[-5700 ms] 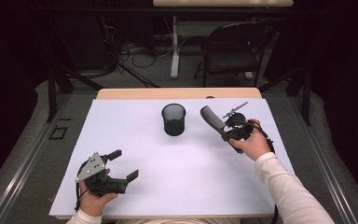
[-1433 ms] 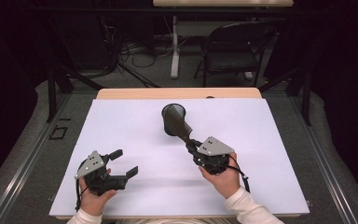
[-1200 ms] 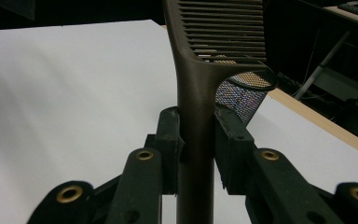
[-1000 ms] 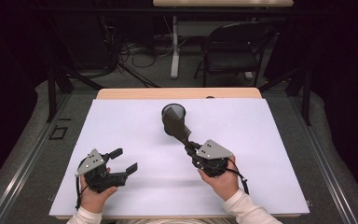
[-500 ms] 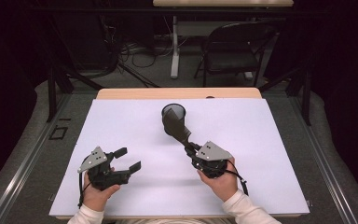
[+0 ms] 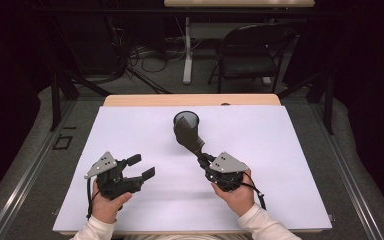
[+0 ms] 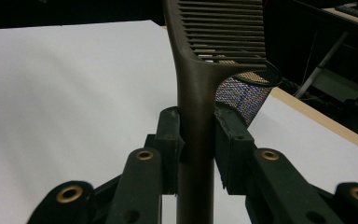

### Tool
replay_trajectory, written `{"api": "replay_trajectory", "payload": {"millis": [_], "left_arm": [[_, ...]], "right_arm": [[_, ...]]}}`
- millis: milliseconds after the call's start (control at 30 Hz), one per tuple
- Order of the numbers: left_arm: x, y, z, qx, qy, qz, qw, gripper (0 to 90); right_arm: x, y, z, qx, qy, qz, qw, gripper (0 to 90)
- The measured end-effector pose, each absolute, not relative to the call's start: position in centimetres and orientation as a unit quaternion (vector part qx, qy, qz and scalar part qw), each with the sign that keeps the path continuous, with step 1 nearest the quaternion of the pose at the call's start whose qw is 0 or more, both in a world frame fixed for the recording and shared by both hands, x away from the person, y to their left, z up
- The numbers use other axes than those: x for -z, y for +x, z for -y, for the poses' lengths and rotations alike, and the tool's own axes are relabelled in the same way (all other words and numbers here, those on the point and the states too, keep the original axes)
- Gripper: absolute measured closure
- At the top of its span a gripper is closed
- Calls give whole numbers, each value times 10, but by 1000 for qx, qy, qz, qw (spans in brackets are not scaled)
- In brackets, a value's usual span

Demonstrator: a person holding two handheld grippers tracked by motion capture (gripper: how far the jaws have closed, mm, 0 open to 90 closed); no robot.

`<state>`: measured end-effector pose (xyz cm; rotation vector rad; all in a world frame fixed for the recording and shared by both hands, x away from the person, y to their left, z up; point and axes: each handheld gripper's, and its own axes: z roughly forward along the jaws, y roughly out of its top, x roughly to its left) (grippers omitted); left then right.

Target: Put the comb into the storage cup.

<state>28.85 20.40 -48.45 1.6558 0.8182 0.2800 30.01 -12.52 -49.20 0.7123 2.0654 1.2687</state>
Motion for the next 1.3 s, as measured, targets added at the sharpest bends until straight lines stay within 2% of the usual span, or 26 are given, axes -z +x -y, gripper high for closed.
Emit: {"api": "replay_trajectory", "payload": {"millis": [800, 1300], "left_arm": [[448, 307, -178, -74, 725, -349, 589, 278], [440, 317, -162, -34, 724, -353, 592, 347]], "right_arm": [[493, 301, 125, -482, 270, -777, 302, 729], [493, 300, 125, -484, 272, -774, 304, 729]]}}
